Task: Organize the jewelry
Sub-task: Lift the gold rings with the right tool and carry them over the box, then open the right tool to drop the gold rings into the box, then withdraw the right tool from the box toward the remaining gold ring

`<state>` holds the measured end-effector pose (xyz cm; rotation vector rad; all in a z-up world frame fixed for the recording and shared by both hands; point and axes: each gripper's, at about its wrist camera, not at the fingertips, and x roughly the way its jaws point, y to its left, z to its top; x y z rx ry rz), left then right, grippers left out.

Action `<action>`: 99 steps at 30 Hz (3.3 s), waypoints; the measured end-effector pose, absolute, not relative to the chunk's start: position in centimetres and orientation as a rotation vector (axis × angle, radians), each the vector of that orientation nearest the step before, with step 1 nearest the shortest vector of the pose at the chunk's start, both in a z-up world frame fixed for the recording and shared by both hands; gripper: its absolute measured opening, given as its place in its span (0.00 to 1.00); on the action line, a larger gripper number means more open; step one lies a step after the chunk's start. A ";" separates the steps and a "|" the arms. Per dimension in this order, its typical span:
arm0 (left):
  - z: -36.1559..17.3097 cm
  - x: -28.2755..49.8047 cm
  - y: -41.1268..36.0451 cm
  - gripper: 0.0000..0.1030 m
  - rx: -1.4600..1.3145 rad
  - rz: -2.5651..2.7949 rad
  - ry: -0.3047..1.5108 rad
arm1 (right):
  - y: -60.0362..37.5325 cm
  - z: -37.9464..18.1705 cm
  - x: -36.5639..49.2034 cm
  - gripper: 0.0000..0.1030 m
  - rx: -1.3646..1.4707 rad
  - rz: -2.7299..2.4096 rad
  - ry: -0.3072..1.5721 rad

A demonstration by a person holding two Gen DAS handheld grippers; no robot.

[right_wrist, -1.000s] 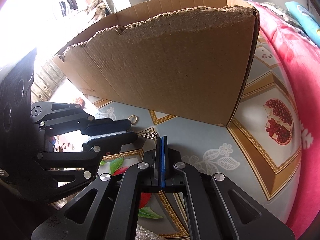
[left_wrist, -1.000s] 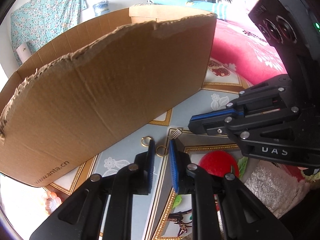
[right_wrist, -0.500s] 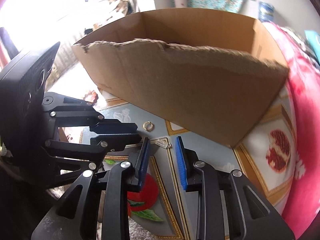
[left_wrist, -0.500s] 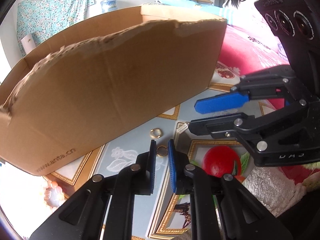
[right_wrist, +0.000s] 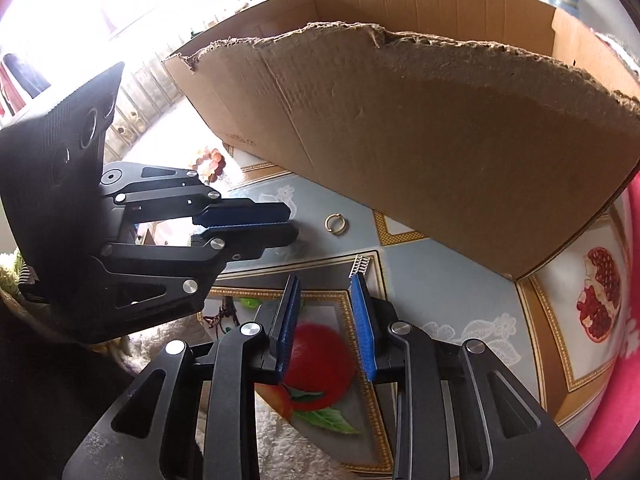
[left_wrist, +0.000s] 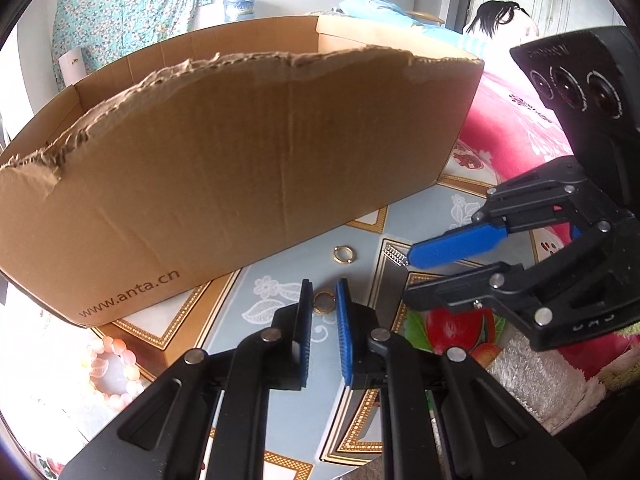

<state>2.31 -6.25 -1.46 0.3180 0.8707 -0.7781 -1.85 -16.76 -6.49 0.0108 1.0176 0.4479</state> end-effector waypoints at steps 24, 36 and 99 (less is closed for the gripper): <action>-1.4 2.1 -5.6 0.11 0.293 -0.783 0.854 | -14.3 -5.6 -1.5 0.02 -0.070 0.240 1.011; 4.3 0.7 -3.1 0.11 0.194 -0.858 0.756 | -16.5 2.1 -4.0 0.02 -0.042 0.300 0.870; 8.3 4.2 4.8 0.61 -0.012 -0.646 0.715 | -17.4 -1.2 -4.5 0.25 0.185 0.341 0.875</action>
